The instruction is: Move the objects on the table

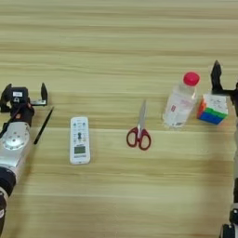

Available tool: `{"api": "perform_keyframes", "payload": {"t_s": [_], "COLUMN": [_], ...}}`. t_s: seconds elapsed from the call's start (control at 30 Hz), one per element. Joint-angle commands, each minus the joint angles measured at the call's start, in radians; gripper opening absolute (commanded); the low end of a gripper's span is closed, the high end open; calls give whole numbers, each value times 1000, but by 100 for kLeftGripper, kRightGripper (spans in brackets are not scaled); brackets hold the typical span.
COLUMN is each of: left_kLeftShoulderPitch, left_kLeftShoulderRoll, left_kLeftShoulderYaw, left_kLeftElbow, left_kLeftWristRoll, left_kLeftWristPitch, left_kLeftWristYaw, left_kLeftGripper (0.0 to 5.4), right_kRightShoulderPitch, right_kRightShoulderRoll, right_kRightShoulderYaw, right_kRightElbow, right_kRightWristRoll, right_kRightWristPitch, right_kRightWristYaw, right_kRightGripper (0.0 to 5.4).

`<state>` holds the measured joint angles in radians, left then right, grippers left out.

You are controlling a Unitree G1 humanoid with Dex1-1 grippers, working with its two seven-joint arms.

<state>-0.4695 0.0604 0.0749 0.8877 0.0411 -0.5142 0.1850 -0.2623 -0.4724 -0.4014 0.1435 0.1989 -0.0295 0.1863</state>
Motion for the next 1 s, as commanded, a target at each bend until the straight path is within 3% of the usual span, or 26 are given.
{"api": "perform_keyframes", "payload": {"t_s": [0.03, 0.23, 0.47, 0.77, 0.87, 1.0], "left_kLeftShoulderPitch": [-3, -3, -8, -11, -11, -14], "left_kLeftShoulderRoll": [4, 4, 4, 3, 4, 4], "left_kLeftShoulderYaw": [2, 2, 3, 3, 3, 3], "left_kLeftElbow": [-5, -4, 5, 9, 10, 15], "left_kLeftWristRoll": [8, 7, 6, 6, 5, 5], "left_kLeftWristPitch": [5, 5, 3, 3, 3, 3], "left_kLeftWristYaw": [3, 2, 0, 1, 0, -1], "left_kLeftGripper": [540, 540, 540, 540, 540, 540], "right_kRightShoulderPitch": [25, 73, 139, 186, 200, 219], "right_kRightShoulderRoll": [16, 44, 78, 95, 105, 116], "right_kRightShoulderYaw": [11, 73, 214, 324, 390, 507], "right_kRightElbow": [-106, -326, -552, -627, -665, -631], "right_kRightWristRoll": [26, 57, 66, 57, 63, 11], "right_kRightWristPitch": [30, 96, 167, 203, 231, 235], "right_kRightWristYaw": [10, 26, 77, 128, 151, 182], "right_kRightGripper": [536, 536, 536, 536, 536, 536]}}
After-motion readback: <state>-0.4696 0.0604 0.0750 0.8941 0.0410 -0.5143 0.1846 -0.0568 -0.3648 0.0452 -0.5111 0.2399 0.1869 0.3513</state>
